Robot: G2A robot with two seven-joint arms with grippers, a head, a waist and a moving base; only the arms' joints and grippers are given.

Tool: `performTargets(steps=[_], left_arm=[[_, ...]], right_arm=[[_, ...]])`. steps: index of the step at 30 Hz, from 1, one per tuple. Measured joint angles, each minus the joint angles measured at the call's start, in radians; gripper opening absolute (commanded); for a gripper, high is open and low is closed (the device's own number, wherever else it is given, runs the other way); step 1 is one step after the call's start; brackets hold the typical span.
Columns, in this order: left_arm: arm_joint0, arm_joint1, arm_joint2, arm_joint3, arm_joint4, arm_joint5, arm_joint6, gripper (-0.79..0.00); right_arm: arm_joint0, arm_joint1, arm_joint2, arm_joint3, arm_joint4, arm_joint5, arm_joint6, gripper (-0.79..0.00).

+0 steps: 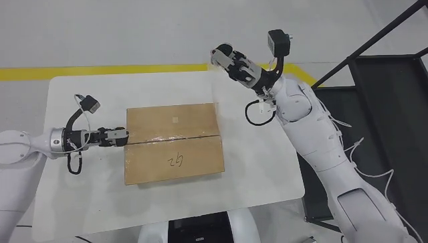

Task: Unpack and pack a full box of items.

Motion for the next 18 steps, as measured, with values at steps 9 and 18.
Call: performTargets(steps=[9, 18], left_arm=[[0.027, 0.003, -0.013, 0.034, -0.009, -0.022, -0.011, 0.000], [0.039, 0.006, -0.031, 0.072, 0.066, -0.065, 0.064, 0.000]], right_arm=[[0.001, 0.000, -0.002, 0.002, -0.002, 0.000, 0.001, -0.785], [0.001, 0.000, -0.002, 0.002, -0.002, 0.000, 0.001, -0.785]])
